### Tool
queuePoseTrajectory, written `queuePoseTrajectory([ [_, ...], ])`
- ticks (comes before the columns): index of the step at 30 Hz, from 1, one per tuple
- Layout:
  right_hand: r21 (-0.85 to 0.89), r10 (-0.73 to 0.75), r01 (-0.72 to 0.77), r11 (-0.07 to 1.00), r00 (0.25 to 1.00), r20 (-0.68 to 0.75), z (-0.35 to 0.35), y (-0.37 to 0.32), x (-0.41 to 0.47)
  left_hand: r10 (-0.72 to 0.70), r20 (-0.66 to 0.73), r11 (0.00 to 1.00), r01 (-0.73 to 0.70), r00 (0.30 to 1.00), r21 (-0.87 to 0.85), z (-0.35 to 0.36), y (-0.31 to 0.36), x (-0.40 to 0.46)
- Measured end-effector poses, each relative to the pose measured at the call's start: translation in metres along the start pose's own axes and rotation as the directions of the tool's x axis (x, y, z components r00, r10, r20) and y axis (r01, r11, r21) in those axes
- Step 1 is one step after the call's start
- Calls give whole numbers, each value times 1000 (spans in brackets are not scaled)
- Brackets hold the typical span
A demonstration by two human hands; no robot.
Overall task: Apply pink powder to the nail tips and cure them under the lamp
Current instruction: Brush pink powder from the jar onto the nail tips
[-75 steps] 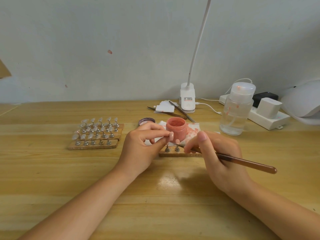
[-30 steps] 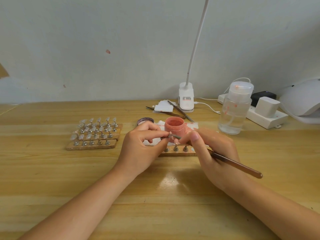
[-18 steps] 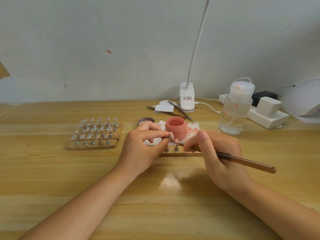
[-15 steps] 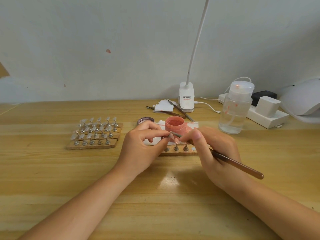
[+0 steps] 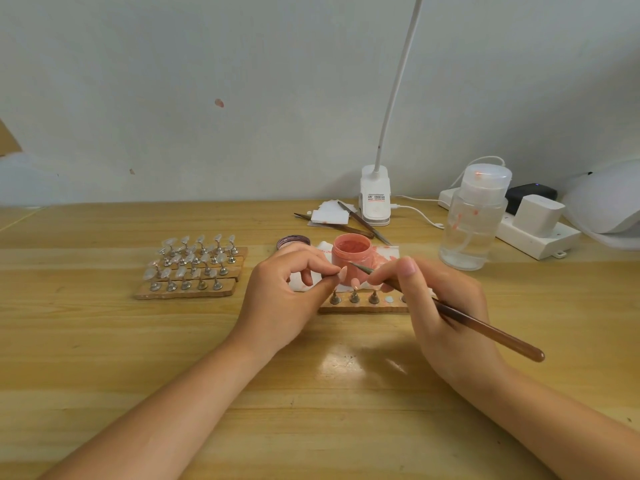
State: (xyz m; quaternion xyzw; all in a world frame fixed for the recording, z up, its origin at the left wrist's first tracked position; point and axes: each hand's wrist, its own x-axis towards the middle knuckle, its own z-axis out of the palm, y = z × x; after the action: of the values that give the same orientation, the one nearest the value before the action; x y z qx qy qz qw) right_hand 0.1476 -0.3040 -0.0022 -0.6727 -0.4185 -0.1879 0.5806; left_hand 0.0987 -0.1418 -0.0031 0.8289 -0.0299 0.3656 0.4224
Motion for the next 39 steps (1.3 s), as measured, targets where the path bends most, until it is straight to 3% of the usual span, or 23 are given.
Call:
queuePoseTrajectory([
  [5, -22, 1, 1, 1000, 997, 79, 1, 0, -3, 4, -16, 1000, -4, 1000, -1, 1, -3, 1],
  [9, -21, -10, 10, 1000, 1000, 20, 1, -1, -2, 12, -7, 1000, -12, 1000, -5, 1, -5, 1],
  [13, 3, 92, -92, 996, 995, 50, 2, 0, -2, 19, -5, 1000, -19, 1000, -7, 1, -5, 1],
  [18, 26, 72, -72, 997, 997, 3, 1, 0, -1, 15, 0, 1000, -15, 1000, 6, 0, -4, 1],
  [22, 114, 156, -163, 980, 985, 69, 3, 1, -3, 17, 0, 1000, -17, 1000, 2, 0, -2, 1],
  [24, 142, 139, -145, 979, 989, 50, 2, 0, -4, 12, -3, 1000, -12, 1000, -3, 0, -2, 1],
  [27, 49, 73, -74, 996, 997, 16, 2, 0, -2, 12, 3, 1000, -12, 1000, 6, 0, -2, 1],
  [32, 129, 131, -136, 982, 990, 45, 2, 0, -4, 5, -7, 1000, -5, 1000, 1, 0, -1, 1],
  [35, 48, 75, -77, 996, 997, 29, 2, 0, -2, 6, -1, 1000, -6, 1000, 13, 0, -2, 1],
  [39, 72, 132, -137, 988, 989, 69, 3, -1, -4, 0, -8, 1000, 0, 1000, -2, 0, 0, 1],
])
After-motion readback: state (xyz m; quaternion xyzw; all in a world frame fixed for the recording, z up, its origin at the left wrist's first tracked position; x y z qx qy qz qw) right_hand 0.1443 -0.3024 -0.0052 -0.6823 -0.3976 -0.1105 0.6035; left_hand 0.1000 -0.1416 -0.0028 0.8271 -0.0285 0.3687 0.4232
